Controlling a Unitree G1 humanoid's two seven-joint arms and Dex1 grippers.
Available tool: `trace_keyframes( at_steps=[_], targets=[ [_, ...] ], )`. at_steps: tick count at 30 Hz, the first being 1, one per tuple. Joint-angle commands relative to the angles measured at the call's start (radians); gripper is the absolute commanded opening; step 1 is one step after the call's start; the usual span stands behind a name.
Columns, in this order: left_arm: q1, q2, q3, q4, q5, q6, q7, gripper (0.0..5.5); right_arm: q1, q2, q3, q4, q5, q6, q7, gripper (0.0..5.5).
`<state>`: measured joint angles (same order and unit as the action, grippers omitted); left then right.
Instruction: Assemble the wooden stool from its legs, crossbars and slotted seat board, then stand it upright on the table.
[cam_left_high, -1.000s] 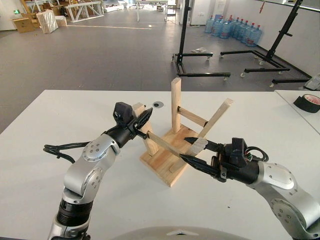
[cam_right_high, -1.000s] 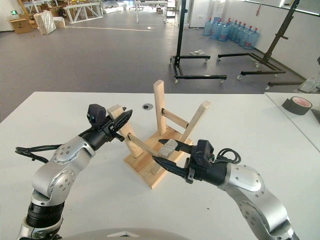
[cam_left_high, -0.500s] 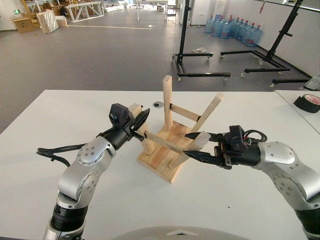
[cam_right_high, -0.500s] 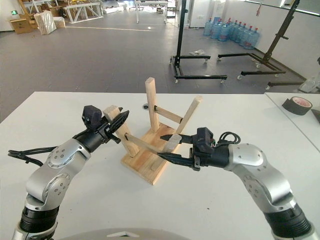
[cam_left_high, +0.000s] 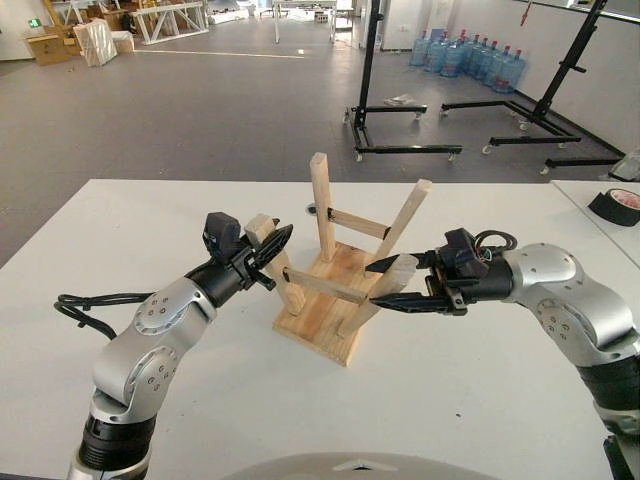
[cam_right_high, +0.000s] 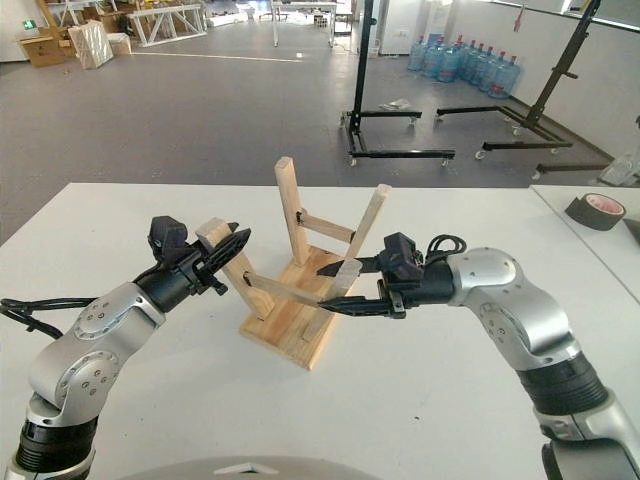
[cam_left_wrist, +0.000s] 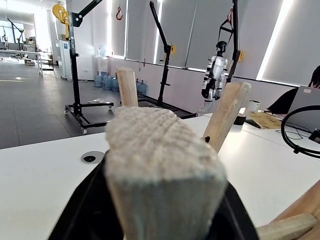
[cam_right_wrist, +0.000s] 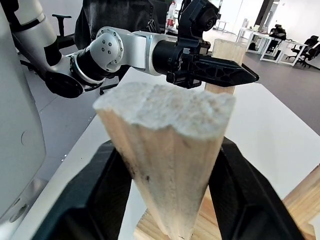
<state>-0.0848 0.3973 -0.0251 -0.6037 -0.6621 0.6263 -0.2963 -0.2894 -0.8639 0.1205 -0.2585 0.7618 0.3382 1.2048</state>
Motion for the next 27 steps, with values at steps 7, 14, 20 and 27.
trace_keyframes(
  at_steps=[7, 14, 20, 27],
  targets=[
    [0.013, -0.001, -0.057, -0.102, -0.142, 0.05, -0.136, 2.39, 0.011, -0.018, 0.037, 0.091, -0.141, 0.076, -0.046, 2.07],
    [0.052, 0.094, 0.029, -0.129, -0.29, 0.026, -0.305, 2.39, -0.056, -0.024, 0.036, 0.178, -0.172, 0.064, 0.005, 2.06],
    [0.062, 0.121, 0.032, -0.095, -0.262, -0.001, -0.354, 2.39, -0.092, -0.014, 0.04, 0.206, -0.186, 0.067, 0.036, 2.05],
    [0.074, 0.182, 0.038, -0.082, -0.31, 0.006, -0.489, 2.39, -0.124, 0.001, 0.046, 0.249, -0.209, 0.062, 0.056, 2.05]
  ],
)
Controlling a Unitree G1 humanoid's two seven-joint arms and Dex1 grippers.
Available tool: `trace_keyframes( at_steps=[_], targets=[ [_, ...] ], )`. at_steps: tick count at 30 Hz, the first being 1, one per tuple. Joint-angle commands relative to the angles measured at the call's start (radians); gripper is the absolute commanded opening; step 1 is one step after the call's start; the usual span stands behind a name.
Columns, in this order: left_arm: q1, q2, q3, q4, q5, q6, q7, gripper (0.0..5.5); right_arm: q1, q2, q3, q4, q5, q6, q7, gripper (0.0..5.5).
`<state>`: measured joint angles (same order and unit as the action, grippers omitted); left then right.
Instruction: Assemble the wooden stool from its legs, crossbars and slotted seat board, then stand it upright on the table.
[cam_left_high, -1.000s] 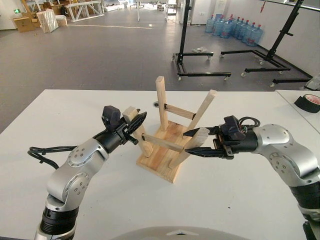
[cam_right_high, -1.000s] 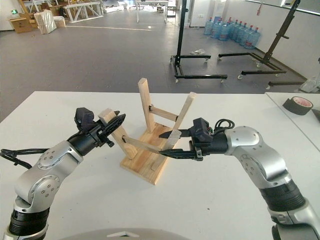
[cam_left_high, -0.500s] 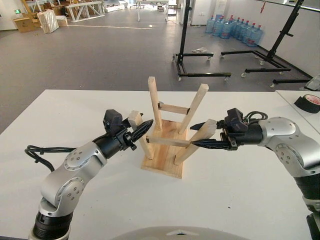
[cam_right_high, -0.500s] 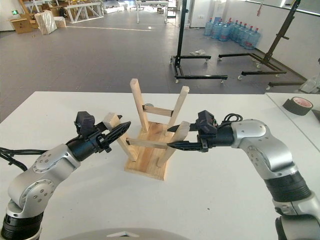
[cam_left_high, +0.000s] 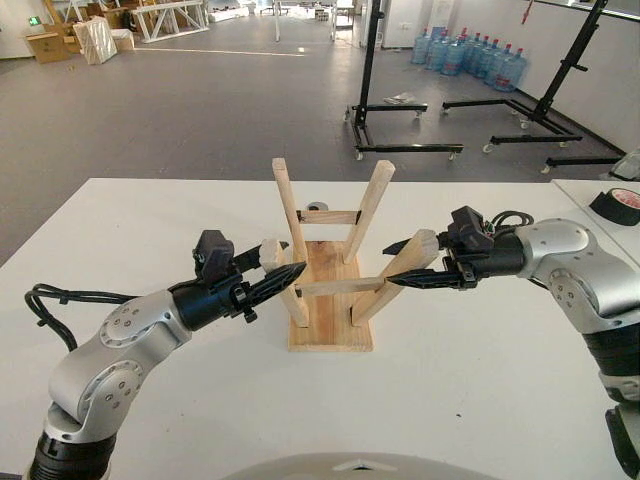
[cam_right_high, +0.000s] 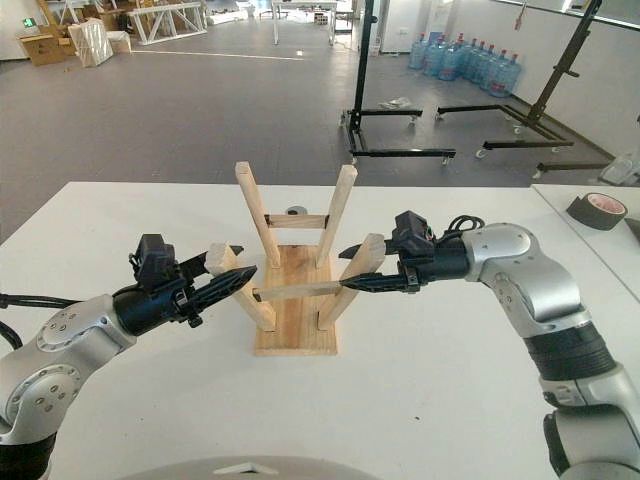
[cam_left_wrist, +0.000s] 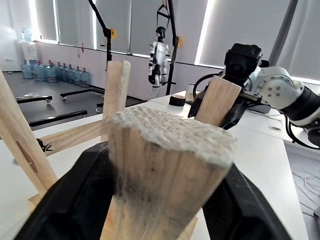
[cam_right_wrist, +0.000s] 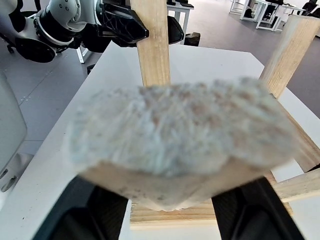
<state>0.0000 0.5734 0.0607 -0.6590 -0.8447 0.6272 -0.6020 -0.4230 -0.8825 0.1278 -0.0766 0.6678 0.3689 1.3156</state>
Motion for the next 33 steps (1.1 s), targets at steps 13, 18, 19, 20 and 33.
trace_keyframes(
  at_steps=[13, 18, 19, 20, 33],
  targets=[
    [-0.091, -0.005, -0.065, 0.01, -0.116, 0.022, -0.142, 4.23, 0.04, 0.037, 0.037, 0.029, -0.135, 0.026, -0.054, 2.05],
    [-0.075, -0.001, -0.066, 0.017, -0.088, 0.003, -0.137, 4.4, 0.01, 0.04, 0.038, 0.052, -0.163, 0.04, -0.069, 2.57],
    [-0.076, -0.007, -0.066, 0.016, -0.08, -0.002, -0.128, 4.4, 0.008, 0.045, 0.027, 0.054, -0.168, 0.042, -0.08, 2.84],
    [-0.076, -0.011, -0.066, 0.014, -0.076, -0.004, -0.122, 4.4, 0.007, 0.052, 0.012, 0.055, -0.175, 0.04, -0.096, 2.92],
    [-0.062, -0.038, -0.053, -0.018, -0.079, -0.023, -0.072, 4.4, 0.151, 0.162, -0.235, -0.152, -0.139, 0.039, -0.39, 4.06]
  ],
)
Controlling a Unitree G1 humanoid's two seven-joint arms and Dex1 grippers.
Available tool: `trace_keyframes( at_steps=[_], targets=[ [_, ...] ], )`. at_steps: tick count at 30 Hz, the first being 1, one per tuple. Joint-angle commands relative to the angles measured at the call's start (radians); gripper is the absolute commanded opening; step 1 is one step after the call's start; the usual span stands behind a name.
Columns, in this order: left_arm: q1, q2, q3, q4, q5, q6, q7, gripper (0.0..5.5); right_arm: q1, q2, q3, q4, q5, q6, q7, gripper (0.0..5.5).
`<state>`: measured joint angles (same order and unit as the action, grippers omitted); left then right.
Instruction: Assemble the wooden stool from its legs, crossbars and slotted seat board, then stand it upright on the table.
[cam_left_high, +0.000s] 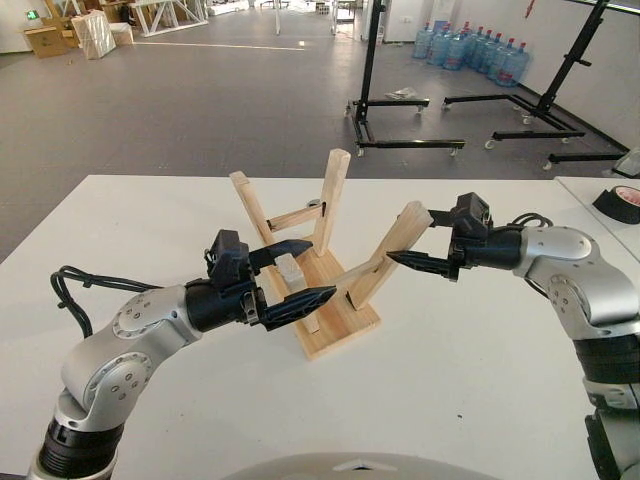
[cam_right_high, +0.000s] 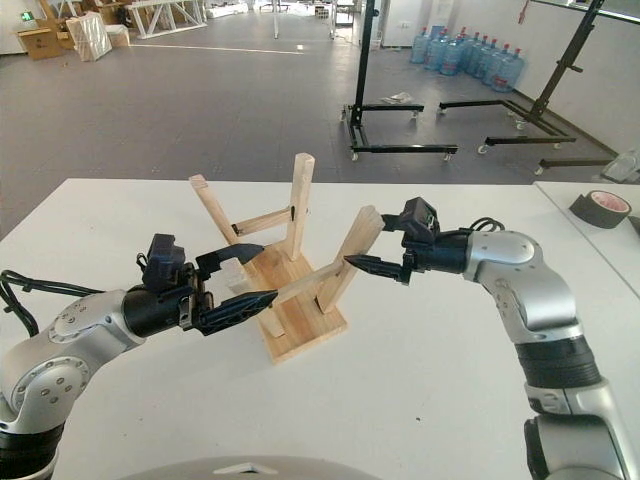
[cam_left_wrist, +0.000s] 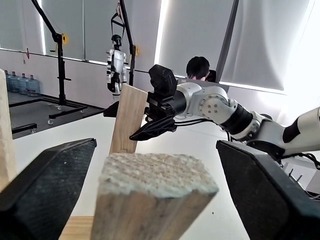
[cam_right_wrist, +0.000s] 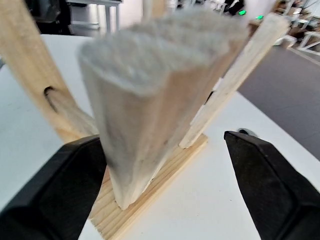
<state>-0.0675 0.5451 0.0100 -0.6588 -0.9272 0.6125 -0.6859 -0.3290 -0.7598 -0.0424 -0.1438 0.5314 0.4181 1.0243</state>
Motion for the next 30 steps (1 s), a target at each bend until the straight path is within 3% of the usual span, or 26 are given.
trace_keyframes(
  at_steps=[1, 9, 18, 21, 23, 25, 27, 30],
  targets=[
    [0.012, -0.011, 0.004, -0.024, -0.004, -0.009, 0.014, 4.4, 0.074, 0.055, -0.072, -0.115, -0.013, -0.02, -0.132, 4.06],
    [0.037, -0.018, 0.026, -0.033, -0.012, -0.019, 0.034, 4.4, 0.101, 0.214, -0.045, -0.324, -0.189, -0.162, -0.423, 4.06],
    [0.028, -0.02, 0.029, -0.021, -0.014, -0.019, 0.041, 4.4, 0.047, 0.211, 0.095, -0.371, -0.675, -0.5, -0.593, 4.06],
    [0.021, -0.022, 0.028, -0.019, -0.015, -0.014, 0.046, 4.4, 0.138, 0.182, 0.199, -0.309, -0.872, -0.591, -0.609, 4.06],
    [0.016, -0.022, 0.026, -0.015, -0.017, -0.009, 0.047, 4.4, 0.222, 0.165, 0.324, -0.188, -0.999, -0.575, -0.576, 4.06],
    [0.01, -0.019, 0.013, -0.01, -0.008, -0.005, 0.041, 4.4, 0.313, 0.183, 0.412, -0.074, -1.033, -0.421, -0.495, 4.06],
    [0.005, -0.019, 0.008, -0.008, -0.009, -0.001, 0.039, 4.4, 0.377, 0.204, 0.439, -0.065, -0.976, -0.281, -0.428, 4.06],
    [0.014, -0.022, 0.006, -0.01, -0.005, -0.006, 0.04, 4.4, 0.373, 0.219, 0.454, -0.115, -0.897, -0.238, -0.41, 4.06]
  ],
)
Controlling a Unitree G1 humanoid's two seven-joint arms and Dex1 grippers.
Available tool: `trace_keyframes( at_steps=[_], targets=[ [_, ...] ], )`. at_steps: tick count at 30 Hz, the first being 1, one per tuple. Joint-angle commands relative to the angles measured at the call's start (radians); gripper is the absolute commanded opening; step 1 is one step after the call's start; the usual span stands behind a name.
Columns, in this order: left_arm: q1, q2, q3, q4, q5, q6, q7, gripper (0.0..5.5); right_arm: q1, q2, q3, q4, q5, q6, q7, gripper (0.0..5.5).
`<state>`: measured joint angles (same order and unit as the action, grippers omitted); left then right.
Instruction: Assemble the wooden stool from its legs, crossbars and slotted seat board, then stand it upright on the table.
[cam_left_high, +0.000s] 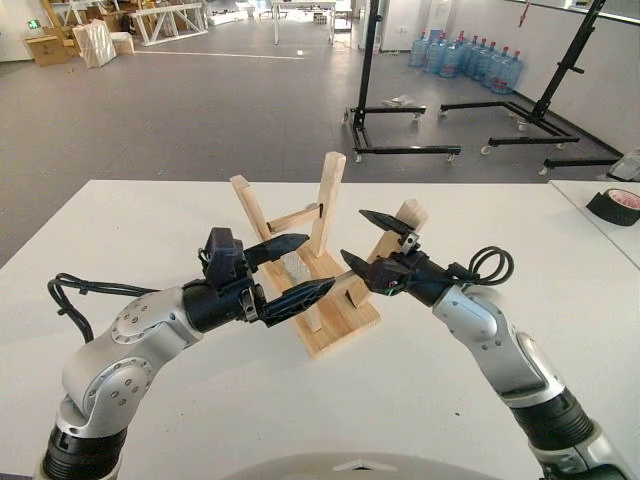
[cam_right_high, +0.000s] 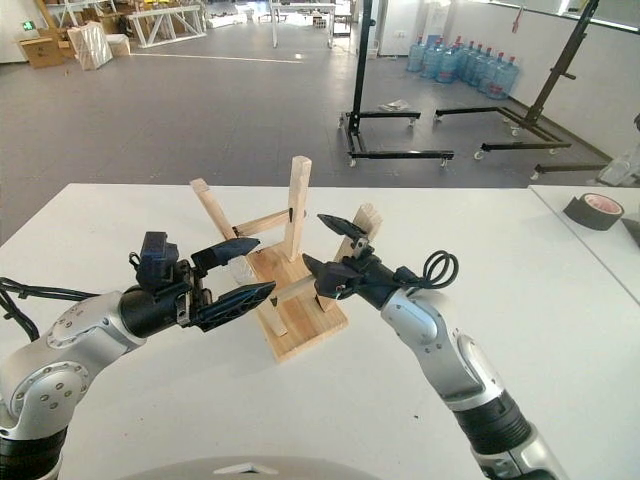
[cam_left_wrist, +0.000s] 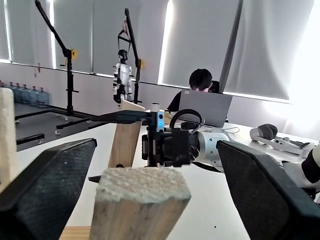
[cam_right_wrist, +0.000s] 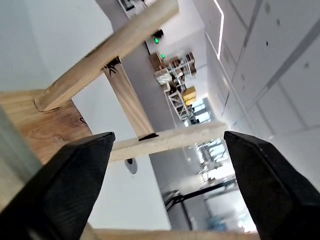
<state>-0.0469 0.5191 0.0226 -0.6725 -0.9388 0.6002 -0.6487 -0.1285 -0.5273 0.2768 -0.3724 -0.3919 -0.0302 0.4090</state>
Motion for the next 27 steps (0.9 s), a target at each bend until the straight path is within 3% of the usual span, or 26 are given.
trace_keyframes(
  at_steps=[1, 5, 11, 18, 24, 27],
  targets=[
    [-0.004, 0.001, -0.009, 0.001, 0.012, 0.004, 0.009, 4.4, 0.159, -0.015, 0.135, 0.112, 0.026, 0.205, 0.197, 4.06],
    [0.002, -0.015, -0.028, -0.003, 0.04, -0.01, 0.03, 4.4, 0.101, -0.02, 0.082, 0.072, 0.039, 0.163, 0.146, 4.06],
    [0.018, -0.038, -0.036, -0.008, 0.074, -0.032, 0.051, 4.4, -0.113, 0.081, -0.138, -0.103, 0.282, 0.094, 0.056, 4.06],
    [0.01, -0.042, -0.044, -0.002, 0.096, -0.043, 0.05, 4.4, -0.362, 0.121, -0.404, -0.063, 0.612, 0.341, 0.019, 4.06],
    [-0.002, -0.041, -0.054, 0.008, 0.105, -0.042, 0.042, 4.4, -0.497, 0.185, -0.462, 0.032, 0.816, 0.572, -0.039, 4.06],
    [-0.012, -0.044, -0.06, 0.015, 0.111, -0.042, 0.038, 4.4, -0.601, 0.147, -0.435, 0.134, 0.849, 0.675, -0.004, 4.06]
  ],
)
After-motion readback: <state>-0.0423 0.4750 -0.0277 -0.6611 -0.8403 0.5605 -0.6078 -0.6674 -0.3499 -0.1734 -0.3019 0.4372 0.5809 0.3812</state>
